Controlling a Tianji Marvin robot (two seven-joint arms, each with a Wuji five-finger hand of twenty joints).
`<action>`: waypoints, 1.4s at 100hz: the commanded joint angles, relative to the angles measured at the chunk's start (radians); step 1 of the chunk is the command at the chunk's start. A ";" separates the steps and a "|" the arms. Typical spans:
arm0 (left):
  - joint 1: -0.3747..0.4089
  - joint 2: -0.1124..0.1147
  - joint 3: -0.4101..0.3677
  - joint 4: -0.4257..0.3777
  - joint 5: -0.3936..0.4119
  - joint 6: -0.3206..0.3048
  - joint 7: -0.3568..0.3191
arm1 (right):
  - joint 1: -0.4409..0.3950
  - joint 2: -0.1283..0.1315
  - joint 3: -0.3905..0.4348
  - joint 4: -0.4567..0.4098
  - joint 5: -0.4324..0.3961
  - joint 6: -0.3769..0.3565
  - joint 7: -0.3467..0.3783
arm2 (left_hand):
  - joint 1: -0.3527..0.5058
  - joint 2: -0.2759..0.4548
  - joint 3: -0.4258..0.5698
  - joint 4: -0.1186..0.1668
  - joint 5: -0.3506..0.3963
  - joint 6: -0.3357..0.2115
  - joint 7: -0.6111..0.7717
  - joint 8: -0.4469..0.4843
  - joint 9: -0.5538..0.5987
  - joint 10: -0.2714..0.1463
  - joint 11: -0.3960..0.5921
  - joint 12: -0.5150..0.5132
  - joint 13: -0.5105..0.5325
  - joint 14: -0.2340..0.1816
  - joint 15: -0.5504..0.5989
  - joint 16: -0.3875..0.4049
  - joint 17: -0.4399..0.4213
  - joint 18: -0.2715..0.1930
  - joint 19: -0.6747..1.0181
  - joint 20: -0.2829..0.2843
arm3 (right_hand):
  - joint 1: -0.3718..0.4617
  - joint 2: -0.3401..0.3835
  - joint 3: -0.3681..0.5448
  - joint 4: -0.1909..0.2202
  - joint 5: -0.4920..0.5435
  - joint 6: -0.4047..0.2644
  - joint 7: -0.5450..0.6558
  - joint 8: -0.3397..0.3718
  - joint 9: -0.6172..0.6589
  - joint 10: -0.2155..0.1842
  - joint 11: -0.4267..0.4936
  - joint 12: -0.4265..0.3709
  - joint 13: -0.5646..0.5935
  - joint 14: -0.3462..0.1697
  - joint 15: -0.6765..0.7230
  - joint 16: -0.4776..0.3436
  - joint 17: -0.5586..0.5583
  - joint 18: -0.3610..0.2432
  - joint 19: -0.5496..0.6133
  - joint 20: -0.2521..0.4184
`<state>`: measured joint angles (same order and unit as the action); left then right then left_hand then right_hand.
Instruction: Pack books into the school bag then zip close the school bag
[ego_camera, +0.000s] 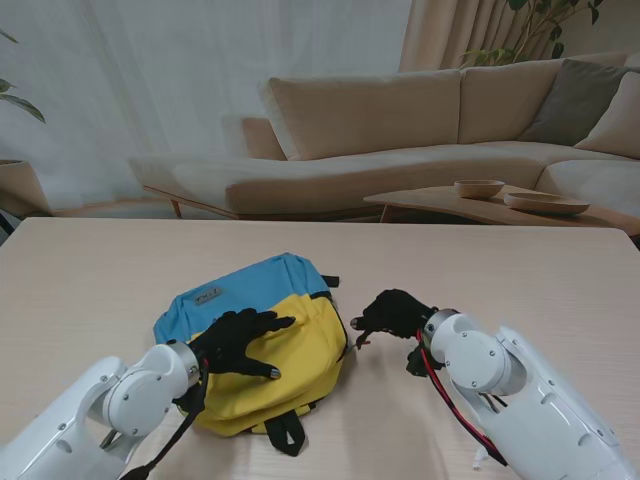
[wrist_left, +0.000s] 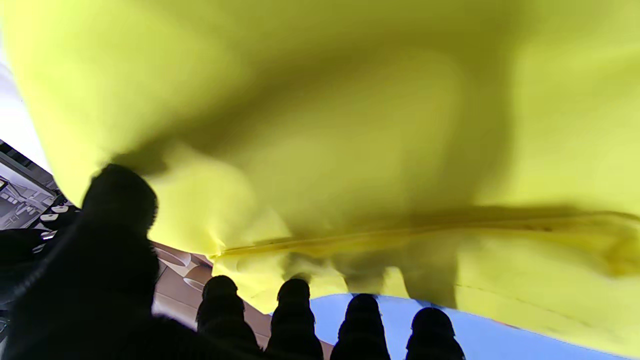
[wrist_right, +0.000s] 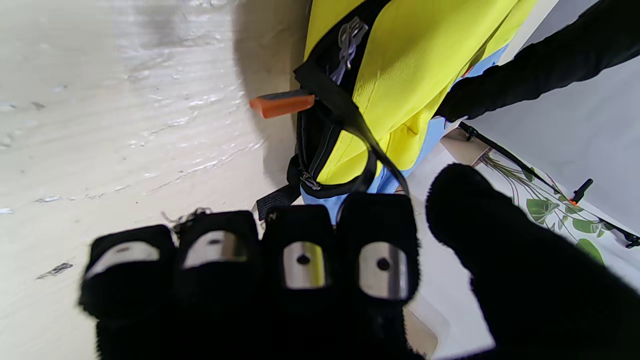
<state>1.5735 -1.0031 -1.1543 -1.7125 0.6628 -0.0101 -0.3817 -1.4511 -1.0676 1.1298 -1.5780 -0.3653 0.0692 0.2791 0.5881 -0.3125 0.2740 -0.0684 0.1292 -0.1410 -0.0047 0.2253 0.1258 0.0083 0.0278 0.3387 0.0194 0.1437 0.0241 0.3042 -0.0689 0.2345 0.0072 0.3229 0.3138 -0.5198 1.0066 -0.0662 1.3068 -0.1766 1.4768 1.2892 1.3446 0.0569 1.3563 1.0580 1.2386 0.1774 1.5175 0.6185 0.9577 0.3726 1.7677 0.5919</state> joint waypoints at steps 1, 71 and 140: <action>-0.012 -0.018 0.022 -0.001 -0.012 0.009 -0.023 | -0.009 -0.004 -0.005 0.003 0.002 -0.007 0.018 | -0.015 0.023 -0.055 0.010 0.007 0.017 -0.012 -0.020 -0.005 -0.058 -0.003 -0.019 0.004 -0.005 -0.001 -0.020 -0.005 0.020 0.013 -0.033 | -0.033 -0.002 -0.028 0.031 0.041 -0.005 0.049 0.006 0.065 -0.013 0.021 0.013 0.060 0.007 0.053 0.015 0.030 0.010 0.149 -0.016; -0.062 0.021 0.137 0.048 0.130 -0.007 -0.168 | 0.157 -0.059 -0.071 0.164 0.070 0.113 -0.111 | 0.055 -0.112 0.190 0.020 0.010 -0.048 -0.035 -0.181 -0.009 -0.113 -0.039 -0.161 0.005 -0.066 -0.035 -0.148 0.006 -0.016 -0.009 -0.115 | -0.021 -0.035 -0.032 0.033 0.045 -0.007 0.071 0.006 0.100 -0.021 0.034 0.015 0.066 -0.012 0.101 0.047 0.083 0.001 0.183 -0.025; -0.044 0.035 0.132 0.049 0.169 -0.033 -0.229 | 0.327 -0.141 -0.180 0.391 0.161 0.193 -0.256 | 0.069 -0.143 0.309 0.014 0.012 -0.059 -0.032 -0.208 -0.009 -0.115 -0.039 -0.179 0.004 -0.069 -0.036 -0.170 0.008 -0.023 -0.010 -0.130 | -0.019 -0.013 -0.036 0.027 0.042 -0.007 0.064 -0.007 0.083 -0.010 0.021 0.013 0.065 0.012 0.077 0.048 0.066 0.003 0.180 -0.041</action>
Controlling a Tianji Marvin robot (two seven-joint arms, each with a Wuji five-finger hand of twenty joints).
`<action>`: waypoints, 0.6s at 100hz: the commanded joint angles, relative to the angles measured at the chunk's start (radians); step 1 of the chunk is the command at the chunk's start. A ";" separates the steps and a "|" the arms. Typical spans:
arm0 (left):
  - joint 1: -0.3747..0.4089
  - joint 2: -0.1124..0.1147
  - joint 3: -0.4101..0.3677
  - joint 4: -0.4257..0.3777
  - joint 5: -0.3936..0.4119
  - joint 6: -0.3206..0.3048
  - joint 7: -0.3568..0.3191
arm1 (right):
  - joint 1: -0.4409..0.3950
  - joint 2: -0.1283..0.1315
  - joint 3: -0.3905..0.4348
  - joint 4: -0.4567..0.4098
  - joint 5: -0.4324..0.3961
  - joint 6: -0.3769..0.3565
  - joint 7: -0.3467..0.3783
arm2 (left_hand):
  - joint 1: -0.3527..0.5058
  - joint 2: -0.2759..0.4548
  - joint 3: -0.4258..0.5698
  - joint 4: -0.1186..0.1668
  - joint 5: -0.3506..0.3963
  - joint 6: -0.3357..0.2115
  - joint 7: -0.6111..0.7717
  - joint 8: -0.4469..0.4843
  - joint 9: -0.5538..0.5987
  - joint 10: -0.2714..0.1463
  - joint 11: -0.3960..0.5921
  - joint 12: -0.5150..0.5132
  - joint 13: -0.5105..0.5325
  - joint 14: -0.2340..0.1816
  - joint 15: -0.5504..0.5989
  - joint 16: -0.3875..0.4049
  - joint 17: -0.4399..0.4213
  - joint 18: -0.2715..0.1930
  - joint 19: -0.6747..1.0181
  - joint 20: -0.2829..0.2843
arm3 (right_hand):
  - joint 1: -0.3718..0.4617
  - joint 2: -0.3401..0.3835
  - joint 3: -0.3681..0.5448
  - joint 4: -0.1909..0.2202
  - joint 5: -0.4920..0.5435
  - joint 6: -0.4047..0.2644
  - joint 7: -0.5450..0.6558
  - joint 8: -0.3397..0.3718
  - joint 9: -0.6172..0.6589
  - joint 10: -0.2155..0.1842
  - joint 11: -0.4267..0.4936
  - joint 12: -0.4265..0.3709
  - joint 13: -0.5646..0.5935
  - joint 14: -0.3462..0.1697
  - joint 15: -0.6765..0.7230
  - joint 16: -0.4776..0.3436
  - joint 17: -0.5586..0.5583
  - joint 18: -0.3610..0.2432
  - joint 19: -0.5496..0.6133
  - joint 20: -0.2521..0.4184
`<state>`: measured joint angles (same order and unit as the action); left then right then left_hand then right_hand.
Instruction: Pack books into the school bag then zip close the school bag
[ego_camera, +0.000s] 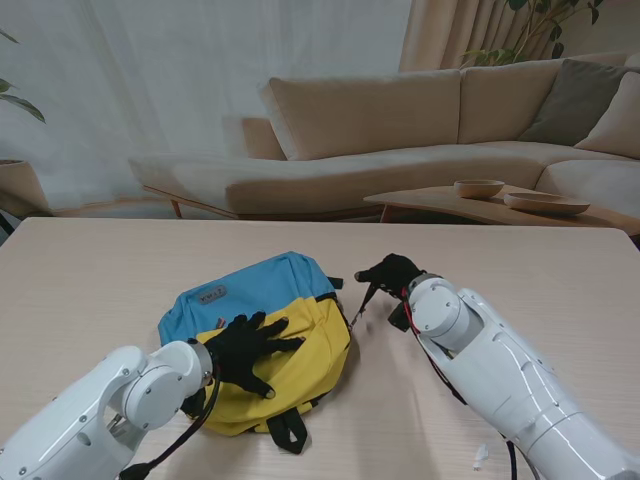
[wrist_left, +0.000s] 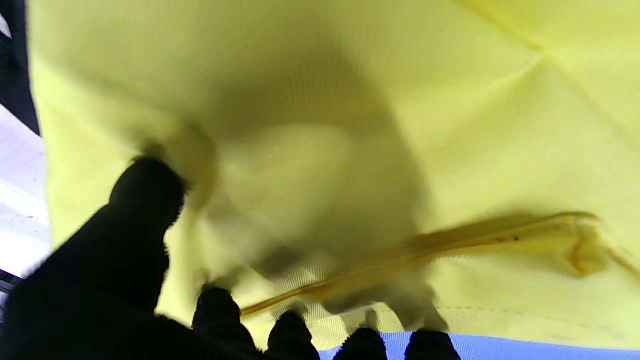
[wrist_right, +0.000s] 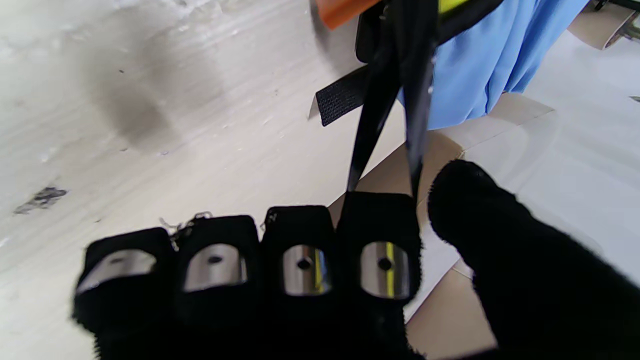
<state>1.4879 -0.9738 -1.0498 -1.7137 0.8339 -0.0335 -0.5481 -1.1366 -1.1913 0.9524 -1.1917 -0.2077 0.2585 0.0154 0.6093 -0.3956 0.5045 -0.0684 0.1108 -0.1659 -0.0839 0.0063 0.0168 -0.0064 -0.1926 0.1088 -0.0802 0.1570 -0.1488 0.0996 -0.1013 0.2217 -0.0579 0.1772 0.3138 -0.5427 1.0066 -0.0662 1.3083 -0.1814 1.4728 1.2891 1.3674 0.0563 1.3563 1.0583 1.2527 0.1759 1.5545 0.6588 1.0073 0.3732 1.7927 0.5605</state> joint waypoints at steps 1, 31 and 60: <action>0.041 0.006 0.028 0.051 -0.002 -0.010 -0.064 | 0.014 -0.018 -0.004 0.006 0.005 0.004 0.006 | 0.048 -0.061 0.079 0.014 0.030 -0.034 0.048 0.011 0.099 -0.100 0.181 0.051 0.104 -0.082 0.137 0.034 0.040 -0.010 0.055 0.015 | -0.019 0.011 -0.036 0.026 0.041 -0.002 0.068 -0.007 0.059 -0.009 0.021 0.013 0.051 0.013 0.040 0.007 0.015 0.003 0.154 -0.009; 0.022 0.013 0.047 0.059 -0.020 -0.045 -0.089 | 0.063 -0.056 -0.052 0.064 0.053 0.010 -0.046 | 0.053 -0.063 0.090 0.011 0.031 -0.044 0.052 0.020 0.101 -0.107 0.182 0.052 0.104 -0.087 0.136 0.032 0.041 -0.014 0.055 0.012 | -0.029 0.046 -0.040 0.009 0.038 0.007 0.042 -0.005 0.020 0.003 0.015 0.022 0.019 0.030 0.027 -0.007 -0.029 0.015 0.127 -0.004; 0.009 0.024 0.059 0.046 -0.060 -0.100 -0.132 | 0.086 -0.080 -0.084 0.090 0.080 0.028 -0.073 | 0.058 -0.069 0.104 0.009 0.032 -0.056 0.057 0.040 0.103 -0.121 0.186 0.063 0.105 -0.093 0.136 0.029 0.042 -0.020 0.054 0.006 | -0.036 0.061 -0.040 0.000 0.037 0.008 0.028 0.002 0.005 0.007 0.014 0.025 0.004 0.035 0.029 -0.007 -0.042 0.017 0.115 0.004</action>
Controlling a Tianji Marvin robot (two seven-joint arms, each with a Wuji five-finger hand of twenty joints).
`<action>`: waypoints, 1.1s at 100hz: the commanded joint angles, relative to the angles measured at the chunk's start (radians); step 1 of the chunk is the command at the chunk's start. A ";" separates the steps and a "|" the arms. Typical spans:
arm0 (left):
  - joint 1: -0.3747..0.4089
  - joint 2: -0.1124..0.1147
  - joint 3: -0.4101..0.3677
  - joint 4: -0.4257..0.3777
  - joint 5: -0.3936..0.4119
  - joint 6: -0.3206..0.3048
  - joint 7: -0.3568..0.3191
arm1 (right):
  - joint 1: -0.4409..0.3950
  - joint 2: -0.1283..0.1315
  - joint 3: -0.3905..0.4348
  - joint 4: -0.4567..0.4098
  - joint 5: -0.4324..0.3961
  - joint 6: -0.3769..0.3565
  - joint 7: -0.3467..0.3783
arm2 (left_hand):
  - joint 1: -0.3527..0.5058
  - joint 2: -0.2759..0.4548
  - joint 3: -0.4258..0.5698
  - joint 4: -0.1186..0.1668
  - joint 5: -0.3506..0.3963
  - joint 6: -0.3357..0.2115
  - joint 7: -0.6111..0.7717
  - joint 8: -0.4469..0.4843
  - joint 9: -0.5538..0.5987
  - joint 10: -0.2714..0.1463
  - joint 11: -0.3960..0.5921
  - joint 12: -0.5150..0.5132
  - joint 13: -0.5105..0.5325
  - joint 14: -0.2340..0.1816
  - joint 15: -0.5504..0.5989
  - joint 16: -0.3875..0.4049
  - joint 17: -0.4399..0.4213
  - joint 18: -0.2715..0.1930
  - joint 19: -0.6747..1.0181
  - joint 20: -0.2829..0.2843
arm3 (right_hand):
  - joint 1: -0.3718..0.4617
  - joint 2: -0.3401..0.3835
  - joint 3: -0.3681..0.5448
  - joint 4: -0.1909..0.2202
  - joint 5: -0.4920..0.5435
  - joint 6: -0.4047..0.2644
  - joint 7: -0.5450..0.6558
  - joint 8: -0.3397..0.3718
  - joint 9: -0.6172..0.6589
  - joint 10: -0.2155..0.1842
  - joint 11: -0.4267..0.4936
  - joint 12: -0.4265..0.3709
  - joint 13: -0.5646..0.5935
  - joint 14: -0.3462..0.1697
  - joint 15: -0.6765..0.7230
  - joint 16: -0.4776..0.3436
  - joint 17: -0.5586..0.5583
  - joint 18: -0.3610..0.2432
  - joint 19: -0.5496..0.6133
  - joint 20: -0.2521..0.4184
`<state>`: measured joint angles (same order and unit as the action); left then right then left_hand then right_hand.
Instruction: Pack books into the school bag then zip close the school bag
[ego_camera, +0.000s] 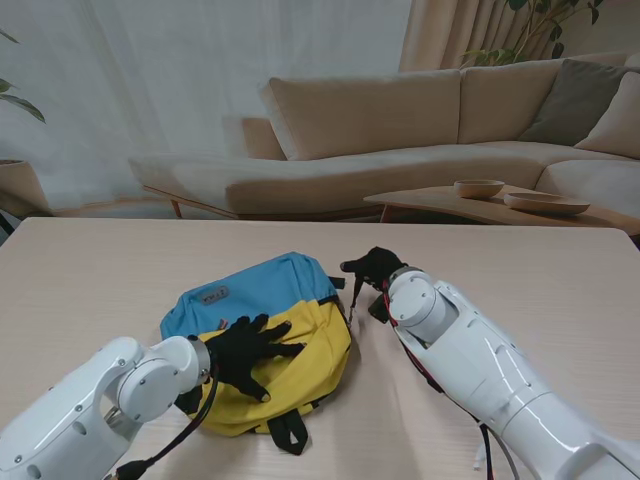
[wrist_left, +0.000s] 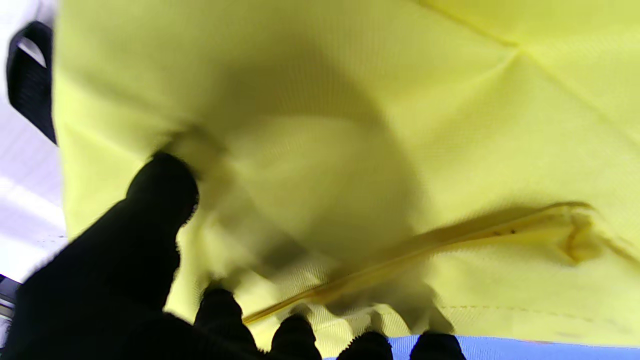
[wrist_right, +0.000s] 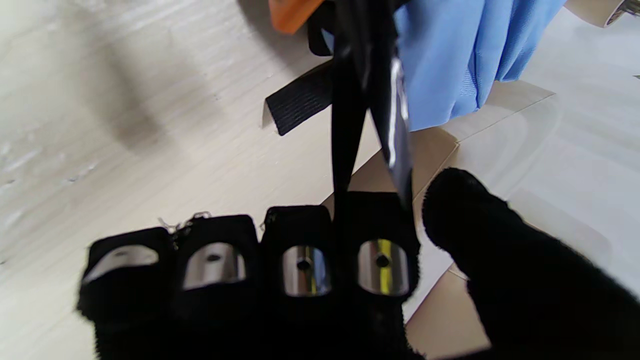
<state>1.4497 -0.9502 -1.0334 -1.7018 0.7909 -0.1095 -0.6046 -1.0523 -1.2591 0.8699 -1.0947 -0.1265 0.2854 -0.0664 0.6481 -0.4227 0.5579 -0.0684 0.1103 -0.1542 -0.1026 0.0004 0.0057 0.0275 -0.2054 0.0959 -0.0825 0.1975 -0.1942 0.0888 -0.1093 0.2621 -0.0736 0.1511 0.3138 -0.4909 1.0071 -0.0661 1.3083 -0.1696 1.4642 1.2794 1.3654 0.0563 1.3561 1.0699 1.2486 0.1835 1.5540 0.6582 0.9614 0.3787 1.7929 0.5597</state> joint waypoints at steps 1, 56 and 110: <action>0.046 0.001 0.043 0.034 -0.019 -0.026 -0.078 | 0.002 -0.013 -0.001 -0.007 -0.001 0.001 0.009 | 0.020 -0.044 0.052 0.009 0.032 -0.070 0.076 0.047 0.115 -0.156 0.199 0.076 0.107 -0.135 0.182 0.040 0.050 -0.061 0.069 0.032 | -0.037 0.009 -0.041 0.000 0.037 -0.004 0.036 0.011 0.007 0.007 0.015 0.014 0.008 0.027 0.029 -0.006 0.004 0.011 0.115 0.005; -0.031 0.022 0.116 0.054 -0.116 -0.112 -0.136 | 0.005 -0.032 -0.003 0.009 -0.015 0.030 -0.055 | 0.065 -0.065 0.107 0.009 0.034 -0.136 0.086 0.176 0.129 -0.236 0.211 0.144 0.111 -0.159 0.182 0.042 0.054 -0.088 0.066 -0.002 | -0.050 0.025 -0.031 -0.010 0.032 -0.006 0.001 0.024 -0.021 0.016 -0.001 0.009 -0.019 0.044 0.020 -0.006 -0.021 0.016 0.094 0.019; 0.077 0.001 -0.027 0.004 -0.138 -0.094 -0.079 | -0.039 0.018 0.032 -0.057 -0.067 0.039 0.028 | 0.002 0.036 0.000 0.005 0.033 -0.102 0.098 0.266 0.126 -0.187 0.228 0.206 0.114 -0.145 0.192 0.093 0.053 -0.079 0.071 0.025 | -0.016 -0.040 -0.043 -0.049 -0.093 -0.065 -0.552 -0.445 -0.278 0.093 -0.241 -0.291 -0.218 0.079 -0.116 0.019 -0.183 0.010 -0.026 0.076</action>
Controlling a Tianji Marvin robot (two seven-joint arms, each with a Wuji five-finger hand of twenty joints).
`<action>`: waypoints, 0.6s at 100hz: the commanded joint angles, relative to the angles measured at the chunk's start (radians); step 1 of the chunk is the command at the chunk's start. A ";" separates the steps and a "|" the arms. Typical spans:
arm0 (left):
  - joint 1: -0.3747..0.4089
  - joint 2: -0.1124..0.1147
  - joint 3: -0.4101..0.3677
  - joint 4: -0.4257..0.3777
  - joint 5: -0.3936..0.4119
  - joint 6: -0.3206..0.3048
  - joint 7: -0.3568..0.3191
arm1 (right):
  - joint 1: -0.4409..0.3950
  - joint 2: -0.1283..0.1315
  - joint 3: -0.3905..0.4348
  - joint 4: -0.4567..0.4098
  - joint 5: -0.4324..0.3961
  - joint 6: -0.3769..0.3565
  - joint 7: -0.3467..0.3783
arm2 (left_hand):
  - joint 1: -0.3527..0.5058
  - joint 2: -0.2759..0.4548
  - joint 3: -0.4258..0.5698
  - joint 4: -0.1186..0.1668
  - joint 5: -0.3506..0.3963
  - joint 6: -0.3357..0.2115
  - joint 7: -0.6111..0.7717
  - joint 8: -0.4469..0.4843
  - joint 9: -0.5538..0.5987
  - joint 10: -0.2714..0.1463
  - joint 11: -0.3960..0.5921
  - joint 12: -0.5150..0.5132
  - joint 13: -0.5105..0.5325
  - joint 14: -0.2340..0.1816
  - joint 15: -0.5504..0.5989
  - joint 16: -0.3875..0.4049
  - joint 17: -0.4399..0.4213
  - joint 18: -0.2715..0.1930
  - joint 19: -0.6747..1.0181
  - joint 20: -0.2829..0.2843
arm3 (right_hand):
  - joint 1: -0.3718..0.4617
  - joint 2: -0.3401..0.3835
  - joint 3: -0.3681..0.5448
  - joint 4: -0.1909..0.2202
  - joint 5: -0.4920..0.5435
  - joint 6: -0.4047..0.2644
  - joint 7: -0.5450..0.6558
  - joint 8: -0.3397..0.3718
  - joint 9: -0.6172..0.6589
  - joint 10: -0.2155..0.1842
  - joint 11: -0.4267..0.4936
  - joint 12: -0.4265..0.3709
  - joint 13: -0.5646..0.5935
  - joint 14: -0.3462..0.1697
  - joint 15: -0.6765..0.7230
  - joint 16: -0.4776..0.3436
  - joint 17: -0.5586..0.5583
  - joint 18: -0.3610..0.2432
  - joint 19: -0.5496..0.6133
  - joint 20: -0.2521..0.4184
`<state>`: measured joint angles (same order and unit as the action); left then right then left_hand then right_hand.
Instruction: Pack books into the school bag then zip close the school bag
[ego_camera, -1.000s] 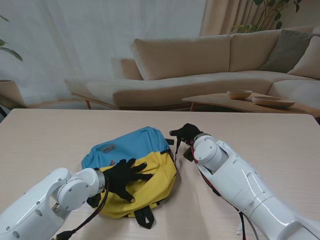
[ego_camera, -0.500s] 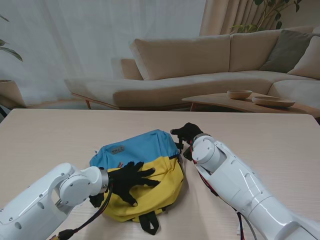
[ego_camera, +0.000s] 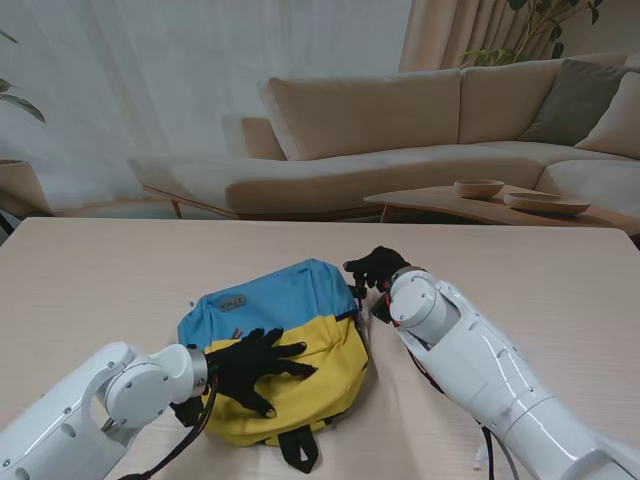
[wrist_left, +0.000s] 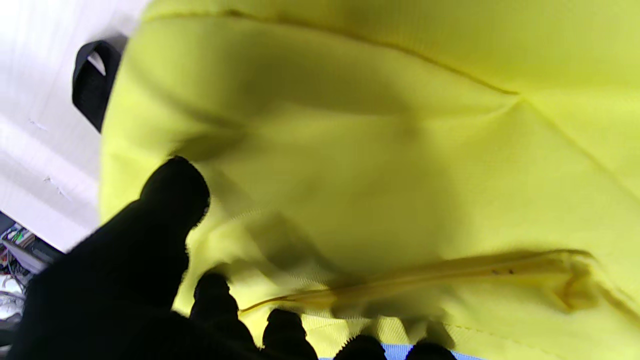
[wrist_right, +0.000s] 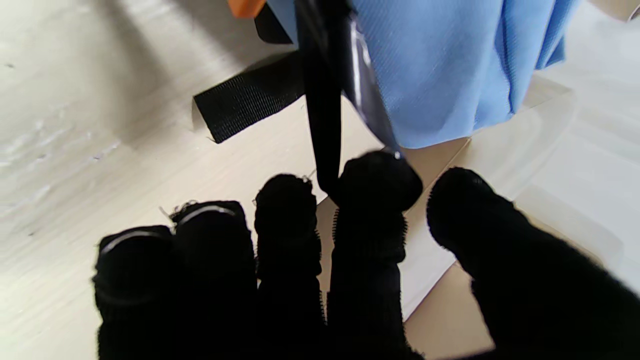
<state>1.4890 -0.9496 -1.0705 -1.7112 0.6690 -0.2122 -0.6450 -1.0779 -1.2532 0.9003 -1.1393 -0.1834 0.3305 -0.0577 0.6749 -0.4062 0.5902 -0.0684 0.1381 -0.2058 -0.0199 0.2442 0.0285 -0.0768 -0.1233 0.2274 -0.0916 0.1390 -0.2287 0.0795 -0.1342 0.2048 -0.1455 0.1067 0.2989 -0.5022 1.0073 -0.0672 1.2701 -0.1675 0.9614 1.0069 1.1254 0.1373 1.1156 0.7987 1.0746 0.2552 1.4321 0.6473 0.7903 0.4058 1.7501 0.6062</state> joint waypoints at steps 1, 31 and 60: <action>0.039 0.000 0.008 0.013 -0.018 0.009 -0.038 | -0.015 0.014 0.003 -0.015 -0.013 -0.007 0.024 | -0.027 0.022 -0.034 0.005 0.005 -0.051 0.016 0.023 0.103 -0.083 0.146 0.075 0.123 -0.087 0.227 0.102 0.078 -0.022 0.143 0.069 | 0.001 -0.033 -0.045 -0.053 -0.061 -0.071 -0.055 -0.205 -0.043 0.009 0.001 -0.018 -0.047 0.005 0.007 0.031 -0.013 -0.018 0.015 0.030; 0.087 -0.016 -0.090 -0.015 -0.053 -0.017 0.017 | -0.072 0.060 0.046 -0.101 -0.095 -0.015 0.079 | -0.029 0.084 -0.138 0.016 -0.002 -0.036 0.033 0.106 0.099 -0.043 0.152 0.103 0.121 -0.062 0.241 0.153 0.073 0.001 0.152 0.092 | -0.040 0.002 -0.111 0.005 -0.489 -0.066 -0.407 -0.587 -0.229 -0.028 -0.025 -0.022 -0.185 -0.031 -0.019 0.054 -0.087 -0.058 -0.027 0.029; 0.159 -0.048 -0.198 -0.069 -0.085 0.002 0.149 | -0.204 0.096 0.141 -0.280 -0.210 -0.074 0.069 | 0.012 0.187 -0.311 0.042 -0.011 0.005 0.057 0.208 0.097 -0.012 0.167 0.159 0.122 -0.043 0.253 0.200 0.070 0.015 0.156 0.117 | -0.050 0.026 -0.117 0.019 -0.618 -0.026 -0.440 -0.573 -0.384 -0.036 -0.331 -0.319 -0.373 -0.065 -0.504 -0.139 -0.367 -0.036 -0.224 0.014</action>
<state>1.6361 -0.9863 -1.2550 -1.7532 0.5836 -0.2213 -0.4931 -1.2482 -1.1639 1.0346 -1.3822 -0.3970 0.2727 0.0064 0.6779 -0.2547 0.3251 -0.0680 0.1396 -0.2022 0.0261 0.4228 0.1261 -0.0991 0.0347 0.3632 0.0210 0.0955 0.0139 0.2530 -0.0523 0.2104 -0.0268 0.2071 0.2986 -0.4881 0.9069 -0.0776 0.6895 -0.2092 0.5209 0.4248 0.7715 0.1308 0.8462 0.5492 0.7486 0.2107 1.0429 0.5640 0.4847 0.3576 1.5795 0.6220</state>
